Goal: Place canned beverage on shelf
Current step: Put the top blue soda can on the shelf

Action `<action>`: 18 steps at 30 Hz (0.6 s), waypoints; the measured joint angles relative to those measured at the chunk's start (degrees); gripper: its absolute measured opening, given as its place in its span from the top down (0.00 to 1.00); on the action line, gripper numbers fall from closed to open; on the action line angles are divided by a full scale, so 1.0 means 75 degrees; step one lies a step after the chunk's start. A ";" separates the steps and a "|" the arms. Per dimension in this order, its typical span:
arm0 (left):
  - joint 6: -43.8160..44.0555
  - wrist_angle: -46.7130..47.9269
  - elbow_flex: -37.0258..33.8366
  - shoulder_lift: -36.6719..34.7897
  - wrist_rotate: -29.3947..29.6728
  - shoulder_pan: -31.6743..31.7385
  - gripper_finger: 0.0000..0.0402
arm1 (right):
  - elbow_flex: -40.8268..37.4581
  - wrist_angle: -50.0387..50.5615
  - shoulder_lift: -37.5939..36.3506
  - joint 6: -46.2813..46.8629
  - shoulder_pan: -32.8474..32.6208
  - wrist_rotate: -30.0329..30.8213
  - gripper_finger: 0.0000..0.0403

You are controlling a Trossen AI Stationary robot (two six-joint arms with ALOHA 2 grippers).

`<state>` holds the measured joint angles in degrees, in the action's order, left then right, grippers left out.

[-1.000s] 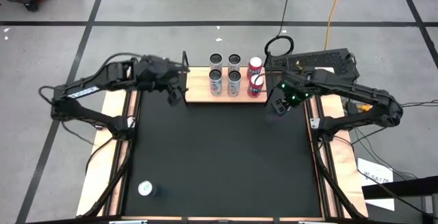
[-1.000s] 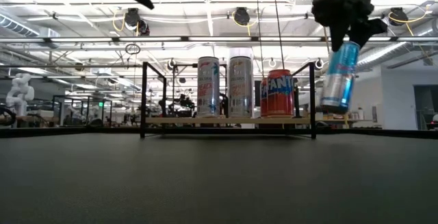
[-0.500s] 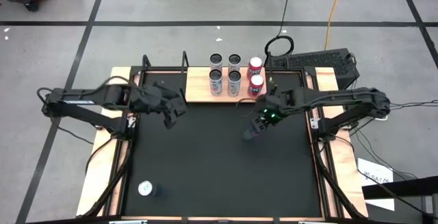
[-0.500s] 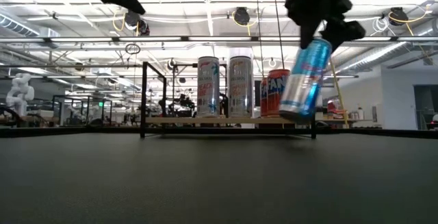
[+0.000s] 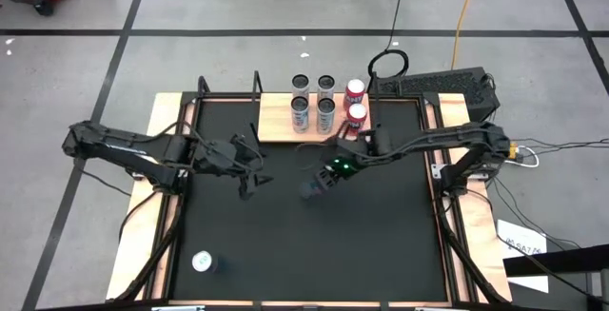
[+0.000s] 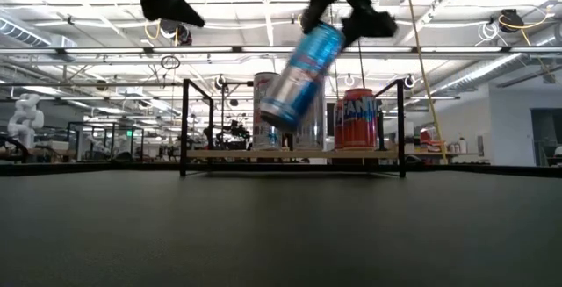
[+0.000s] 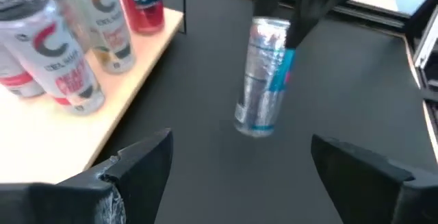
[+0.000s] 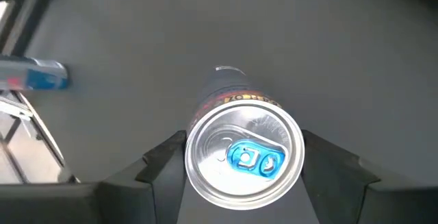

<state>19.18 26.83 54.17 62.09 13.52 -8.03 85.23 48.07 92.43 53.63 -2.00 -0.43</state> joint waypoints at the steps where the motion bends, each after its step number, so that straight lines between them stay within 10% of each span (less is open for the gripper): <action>1: -0.0006 0.0068 -0.0019 0.0044 -0.0003 0.0000 0.14 | 0.0245 0.0028 0.0142 -0.0090 0.0000 0.0081 0.44; 18: -0.0473 -0.0744 -0.0029 0.1388 -0.0568 0.0000 0.14 | 0.2603 0.0155 0.1264 -0.0910 0.0274 0.0197 0.43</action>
<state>15.64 21.25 53.95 72.50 9.26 -8.03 104.75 49.23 101.91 46.81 0.05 1.04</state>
